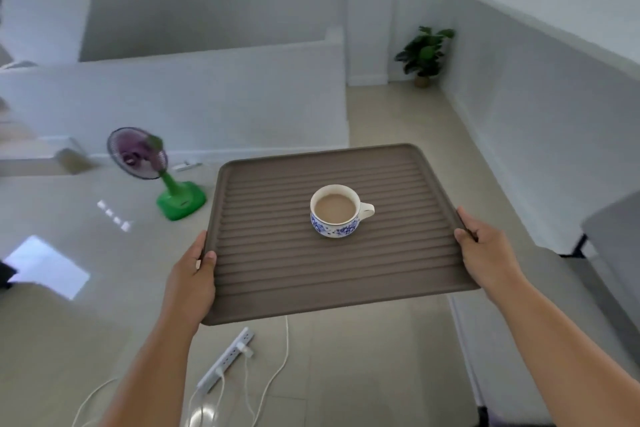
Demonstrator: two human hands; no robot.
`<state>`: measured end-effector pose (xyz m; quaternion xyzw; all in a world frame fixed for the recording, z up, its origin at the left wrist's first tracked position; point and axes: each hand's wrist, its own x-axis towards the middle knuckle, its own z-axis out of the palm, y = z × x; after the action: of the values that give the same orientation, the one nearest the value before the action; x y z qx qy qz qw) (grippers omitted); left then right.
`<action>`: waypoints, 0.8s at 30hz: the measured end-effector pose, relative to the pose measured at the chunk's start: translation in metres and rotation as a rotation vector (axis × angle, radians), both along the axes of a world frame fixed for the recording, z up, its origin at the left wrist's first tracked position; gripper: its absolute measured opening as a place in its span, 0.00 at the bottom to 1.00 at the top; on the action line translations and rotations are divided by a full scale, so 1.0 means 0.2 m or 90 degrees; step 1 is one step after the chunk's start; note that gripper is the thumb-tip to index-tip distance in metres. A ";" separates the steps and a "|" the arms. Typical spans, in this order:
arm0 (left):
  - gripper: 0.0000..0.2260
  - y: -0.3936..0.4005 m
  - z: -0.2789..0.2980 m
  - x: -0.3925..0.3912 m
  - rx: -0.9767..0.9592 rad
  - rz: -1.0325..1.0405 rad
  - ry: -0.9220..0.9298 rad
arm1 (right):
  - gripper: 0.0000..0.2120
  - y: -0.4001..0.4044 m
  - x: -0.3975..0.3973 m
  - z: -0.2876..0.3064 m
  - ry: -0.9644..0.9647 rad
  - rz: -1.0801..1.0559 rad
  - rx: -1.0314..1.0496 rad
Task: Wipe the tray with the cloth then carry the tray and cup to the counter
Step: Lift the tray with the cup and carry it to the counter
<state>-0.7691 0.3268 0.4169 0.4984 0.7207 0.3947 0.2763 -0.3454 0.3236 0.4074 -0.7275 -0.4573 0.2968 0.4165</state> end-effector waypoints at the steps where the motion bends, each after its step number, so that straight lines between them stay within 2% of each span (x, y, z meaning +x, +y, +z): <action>1: 0.20 0.00 0.01 -0.05 0.002 0.021 0.000 | 0.21 0.07 -0.05 0.00 -0.003 0.019 0.004; 12: 0.20 0.07 -0.04 -0.46 0.004 0.248 -0.044 | 0.21 0.86 -0.60 -0.01 -0.004 0.242 0.023; 24: 0.20 0.45 -0.03 -0.56 0.040 0.464 -0.055 | 0.21 1.85 -1.07 0.05 -0.036 0.460 0.026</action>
<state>-0.8812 0.4173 0.4105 0.1997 0.8263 0.5099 0.1322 -0.5585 0.6938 0.4165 -0.5182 -0.7023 0.3953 0.2863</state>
